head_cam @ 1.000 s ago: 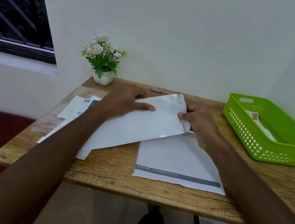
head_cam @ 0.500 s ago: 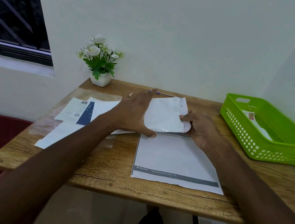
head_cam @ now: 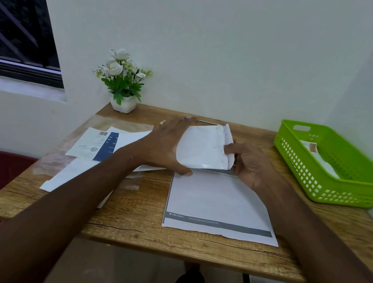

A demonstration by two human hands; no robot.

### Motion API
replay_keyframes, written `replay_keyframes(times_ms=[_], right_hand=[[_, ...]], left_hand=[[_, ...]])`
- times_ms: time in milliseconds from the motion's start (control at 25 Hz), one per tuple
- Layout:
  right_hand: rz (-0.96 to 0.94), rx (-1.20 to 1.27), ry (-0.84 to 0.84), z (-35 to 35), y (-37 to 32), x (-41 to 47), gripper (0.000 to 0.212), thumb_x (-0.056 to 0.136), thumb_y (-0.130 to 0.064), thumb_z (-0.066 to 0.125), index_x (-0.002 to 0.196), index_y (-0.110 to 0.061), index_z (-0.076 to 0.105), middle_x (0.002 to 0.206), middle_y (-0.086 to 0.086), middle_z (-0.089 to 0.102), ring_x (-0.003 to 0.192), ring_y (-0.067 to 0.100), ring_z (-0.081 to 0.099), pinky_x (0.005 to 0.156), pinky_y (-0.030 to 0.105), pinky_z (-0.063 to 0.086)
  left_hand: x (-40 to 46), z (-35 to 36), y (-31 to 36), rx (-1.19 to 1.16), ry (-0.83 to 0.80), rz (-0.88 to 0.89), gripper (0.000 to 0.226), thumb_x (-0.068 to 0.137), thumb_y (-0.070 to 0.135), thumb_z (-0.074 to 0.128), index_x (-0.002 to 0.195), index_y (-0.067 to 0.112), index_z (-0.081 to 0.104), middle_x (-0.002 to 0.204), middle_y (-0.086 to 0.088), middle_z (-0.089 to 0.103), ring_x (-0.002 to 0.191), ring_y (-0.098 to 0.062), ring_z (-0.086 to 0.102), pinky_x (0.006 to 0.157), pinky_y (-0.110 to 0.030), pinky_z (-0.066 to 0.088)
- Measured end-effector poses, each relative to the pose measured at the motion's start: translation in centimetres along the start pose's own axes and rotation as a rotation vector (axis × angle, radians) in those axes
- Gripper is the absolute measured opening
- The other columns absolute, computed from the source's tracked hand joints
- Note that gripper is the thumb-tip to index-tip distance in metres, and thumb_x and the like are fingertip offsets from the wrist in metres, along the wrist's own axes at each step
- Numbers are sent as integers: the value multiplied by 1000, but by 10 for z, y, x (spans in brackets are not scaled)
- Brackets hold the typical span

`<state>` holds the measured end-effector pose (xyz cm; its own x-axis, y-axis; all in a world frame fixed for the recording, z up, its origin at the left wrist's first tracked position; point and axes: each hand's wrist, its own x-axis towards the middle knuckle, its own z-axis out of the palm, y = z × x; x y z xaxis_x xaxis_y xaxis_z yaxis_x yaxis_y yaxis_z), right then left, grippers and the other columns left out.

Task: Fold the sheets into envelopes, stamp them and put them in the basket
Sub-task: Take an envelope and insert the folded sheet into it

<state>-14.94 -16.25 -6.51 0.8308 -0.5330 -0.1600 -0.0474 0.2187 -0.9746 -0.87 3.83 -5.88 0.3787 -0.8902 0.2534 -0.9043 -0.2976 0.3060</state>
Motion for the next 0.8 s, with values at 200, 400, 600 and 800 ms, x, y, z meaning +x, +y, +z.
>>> replay_keyframes(times_ms=[200,400,600,800], right_hand=[[-98,-93,-44,-3,2,-3,28,84,9,67,108,-3,76,106,11,78,91,26,76,72,36,62],[-238,-300,102,-1,4,-8,20,77,6,76,96,6,74,87,11,77,67,18,72,57,29,52],[-460,-702,476,1,-2,-11,43,53,-21,92,67,-15,52,65,-5,55,59,12,46,53,29,35],[-623,-958,521,3,-1,-12,37,59,-27,81,57,-8,50,52,3,55,50,12,44,51,27,32]], left_hand=[[-2,0,4,3,33,59,123,65,58,88,160,27,18,159,0,30,147,-21,27,121,-57,23],[-3,-1,4,10,61,93,118,66,50,89,159,25,22,158,-1,32,146,-22,30,119,-55,27],[-3,-1,4,51,59,86,121,64,54,89,160,24,21,157,-2,32,144,-22,30,119,-56,26],[-3,4,9,120,87,81,125,64,60,86,161,20,19,156,-4,33,145,-24,29,118,-56,25]])
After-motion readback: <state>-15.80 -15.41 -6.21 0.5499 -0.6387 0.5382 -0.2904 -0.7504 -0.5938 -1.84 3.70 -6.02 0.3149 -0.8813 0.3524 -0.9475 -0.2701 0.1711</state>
